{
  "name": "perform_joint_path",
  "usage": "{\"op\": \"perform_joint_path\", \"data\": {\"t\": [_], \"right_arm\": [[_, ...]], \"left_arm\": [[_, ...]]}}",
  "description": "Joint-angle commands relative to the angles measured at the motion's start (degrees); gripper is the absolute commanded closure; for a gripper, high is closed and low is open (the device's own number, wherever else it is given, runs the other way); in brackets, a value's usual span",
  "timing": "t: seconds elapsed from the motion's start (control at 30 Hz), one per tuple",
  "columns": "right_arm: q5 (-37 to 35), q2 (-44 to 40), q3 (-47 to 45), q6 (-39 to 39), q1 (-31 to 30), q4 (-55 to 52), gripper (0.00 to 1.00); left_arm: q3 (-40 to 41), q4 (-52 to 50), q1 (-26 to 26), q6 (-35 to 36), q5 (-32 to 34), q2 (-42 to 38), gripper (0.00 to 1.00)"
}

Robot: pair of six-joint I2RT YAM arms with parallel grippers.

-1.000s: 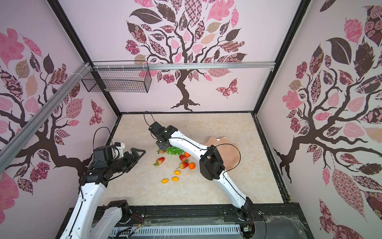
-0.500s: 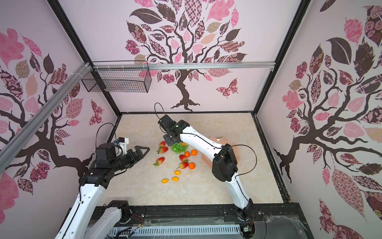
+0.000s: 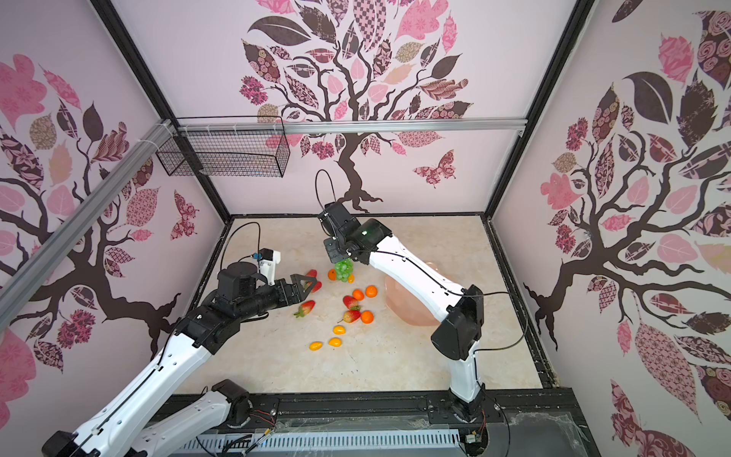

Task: Arrange fruit in a fruit bowl
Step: Pick up the fruits from the center of the table, then place the fruits in the fruit bowl.

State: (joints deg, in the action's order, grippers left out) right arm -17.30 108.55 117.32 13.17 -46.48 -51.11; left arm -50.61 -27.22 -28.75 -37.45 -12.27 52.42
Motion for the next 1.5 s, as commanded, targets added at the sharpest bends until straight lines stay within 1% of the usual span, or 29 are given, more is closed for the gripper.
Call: {"op": "perform_joint_path", "data": {"t": [0.0, 0.07, 0.2, 0.33, 0.47, 0.6, 0.73, 0.9, 1.2, 1.27, 1.4, 1.47], "right_arm": [[-8.9, -6.1, -1.4, 4.2, 0.1, 0.6, 1.00], [-12.1, -8.4, -3.2, 5.5, 0.1, 1.0, 1.00], [-15.2, -14.7, -9.7, 5.5, 0.1, 4.9, 1.00], [-19.3, -22.2, -19.1, 5.6, 0.3, 10.0, 1.00], [-20.9, -28.7, -26.7, 5.0, 1.3, 12.9, 1.00], [-23.7, -32.2, -31.3, 4.8, 2.3, 12.3, 1.00], [-24.0, -34.8, -34.9, 8.1, 3.9, 9.9, 1.00], [-24.1, -36.5, -39.3, 11.3, 4.4, 8.1, 1.00], [-23.0, -35.7, -44.6, 16.3, 5.9, 5.7, 1.00], [-21.5, -35.4, -46.2, 16.8, 7.3, 6.1, 1.00], [-16.4, -35.7, -50.0, 17.0, 11.5, 9.1, 1.00], [-15.8, -35.7, -51.6, 16.3, 12.6, 11.1, 1.00]], "left_arm": [[-3.5, 2.7, -2.9, 0.9, 4.3, 1.6, 0.02], [-4.2, 3.2, -5.1, 1.1, 5.4, 2.9, 0.02], [-5.7, 4.4, -8.5, 1.5, 6.9, 6.2, 0.02], [-8.0, 5.6, -11.5, 2.4, 6.8, 10.1, 0.02], [-10.7, 6.2, -14.9, 4.2, 7.4, 13.9, 0.02], [-12.2, 7.8, -17.5, 5.2, 7.2, 17.1, 0.02], [-14.3, 7.9, -20.0, 6.0, 7.5, 20.8, 0.02], [-15.6, 8.1, -22.7, 6.1, 8.4, 24.3, 0.02], [-14.4, 8.7, -26.0, 4.8, 9.5, 26.6, 0.02], [-14.1, 8.8, -26.4, 4.9, 9.6, 26.9, 0.02], [-13.6, 9.1, -26.9, 4.9, 10.7, 27.9, 0.02], [-13.4, 9.4, -27.0, 4.8, 11.0, 28.5, 0.02]]}}
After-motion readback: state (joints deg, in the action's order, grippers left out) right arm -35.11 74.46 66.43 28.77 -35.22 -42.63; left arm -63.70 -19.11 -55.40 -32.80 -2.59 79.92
